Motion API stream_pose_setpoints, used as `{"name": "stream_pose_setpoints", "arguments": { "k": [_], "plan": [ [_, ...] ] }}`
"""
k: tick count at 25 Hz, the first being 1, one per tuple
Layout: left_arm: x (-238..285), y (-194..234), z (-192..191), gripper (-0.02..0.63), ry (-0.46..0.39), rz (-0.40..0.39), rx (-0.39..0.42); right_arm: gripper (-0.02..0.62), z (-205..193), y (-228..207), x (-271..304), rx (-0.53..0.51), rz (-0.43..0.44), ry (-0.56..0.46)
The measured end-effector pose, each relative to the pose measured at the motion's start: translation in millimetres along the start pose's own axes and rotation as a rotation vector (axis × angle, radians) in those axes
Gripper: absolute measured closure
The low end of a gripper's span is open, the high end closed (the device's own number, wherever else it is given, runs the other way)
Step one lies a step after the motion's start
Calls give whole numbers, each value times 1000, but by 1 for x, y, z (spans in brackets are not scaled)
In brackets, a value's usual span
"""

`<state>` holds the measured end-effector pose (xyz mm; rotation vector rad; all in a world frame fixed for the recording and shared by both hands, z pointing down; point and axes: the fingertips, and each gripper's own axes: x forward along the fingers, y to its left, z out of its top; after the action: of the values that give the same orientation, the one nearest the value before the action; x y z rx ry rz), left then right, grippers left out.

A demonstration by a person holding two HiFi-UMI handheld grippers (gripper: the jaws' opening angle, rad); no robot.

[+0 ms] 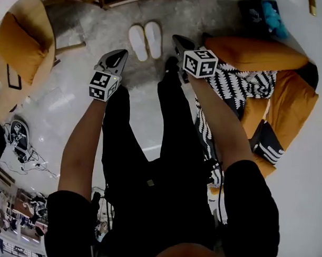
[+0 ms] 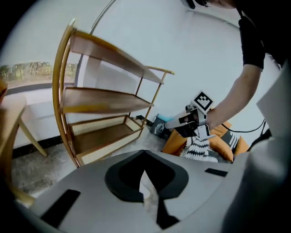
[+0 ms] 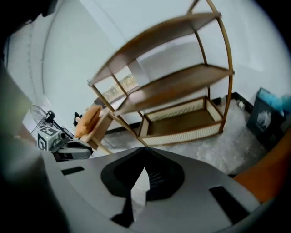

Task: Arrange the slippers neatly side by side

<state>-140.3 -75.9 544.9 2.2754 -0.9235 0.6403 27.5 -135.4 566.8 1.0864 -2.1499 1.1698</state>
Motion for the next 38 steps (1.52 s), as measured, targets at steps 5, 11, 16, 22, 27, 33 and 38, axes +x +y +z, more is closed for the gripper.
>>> {"name": "stream_pose_setpoints", "arguments": {
  "k": [5, 11, 16, 22, 27, 33, 38],
  "plan": [
    [-63, -33, 132, 591, -155, 36, 48, 565, 125, 89, -110, -205, 31, -144],
    [-171, -37, 261, 591, -327, 205, 45, 565, 228, 169, -214, -378, 6, -308],
    [-260, -54, 316, 591, -456, 368, -5, 565, 269, 203, -301, -445, -40, -459],
    [-317, -82, 384, 591, -596, 526, -1, 565, 331, 202, -393, -518, -59, -643],
    [-370, -112, 408, 591, -749, 630, -34, 565, 351, 205, -447, -579, -27, -752],
    [-380, -149, 389, 591, -756, 689, -31, 565, 340, 176, -460, -508, 25, -763],
    [-379, -168, 368, 591, -692, 701, -36, 565, 323, 181, -450, -502, 82, -741]
  ]
}}
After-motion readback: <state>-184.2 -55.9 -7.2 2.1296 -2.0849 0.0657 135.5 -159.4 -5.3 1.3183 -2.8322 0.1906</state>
